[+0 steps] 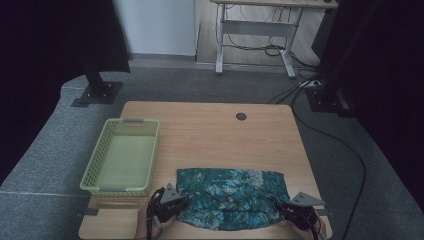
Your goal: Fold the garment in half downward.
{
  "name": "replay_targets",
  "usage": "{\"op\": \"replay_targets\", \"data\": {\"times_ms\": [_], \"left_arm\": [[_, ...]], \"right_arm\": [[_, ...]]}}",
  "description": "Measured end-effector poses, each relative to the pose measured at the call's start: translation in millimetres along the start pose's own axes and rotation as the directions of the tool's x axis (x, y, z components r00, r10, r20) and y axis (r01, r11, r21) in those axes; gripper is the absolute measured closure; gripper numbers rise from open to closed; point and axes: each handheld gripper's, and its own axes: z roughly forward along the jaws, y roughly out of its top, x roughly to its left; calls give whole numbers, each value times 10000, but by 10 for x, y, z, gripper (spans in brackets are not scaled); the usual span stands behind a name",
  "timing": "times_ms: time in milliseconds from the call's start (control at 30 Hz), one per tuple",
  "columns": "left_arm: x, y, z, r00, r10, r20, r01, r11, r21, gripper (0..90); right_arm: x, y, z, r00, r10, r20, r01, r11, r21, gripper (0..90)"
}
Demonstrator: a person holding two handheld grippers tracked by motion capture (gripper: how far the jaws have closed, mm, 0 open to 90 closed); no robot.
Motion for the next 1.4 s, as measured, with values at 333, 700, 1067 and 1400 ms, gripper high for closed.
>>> {"op": "replay_targets", "data": {"times_ms": [333, 700, 1067, 1400], "left_arm": [[167, 31, 13, 9988, -461, 144, 462, 9989, -70, 788], [-74, 145, -374, 9996, -277, 52, 282, 9854, -1681, 487], [-48, 598, -42, 9997, -55, 220, 79, 9937, -1116, 490], [51, 693, 454, 9969, -705, 351, 720, 9965, -430, 500]], "right_arm": [[-86, 86, 114, 9999, 58, 114, -56, 9999, -119, 780], [-168, 131, -148, 9967, 813, 68, -801, 9904, -1127, 490], [-2, 652, -28, 9998, -25, -180, 4, 9932, -1168, 486], [130, 971, 558, 9978, -193, -635, 189, 9998, -78, 507]]}}
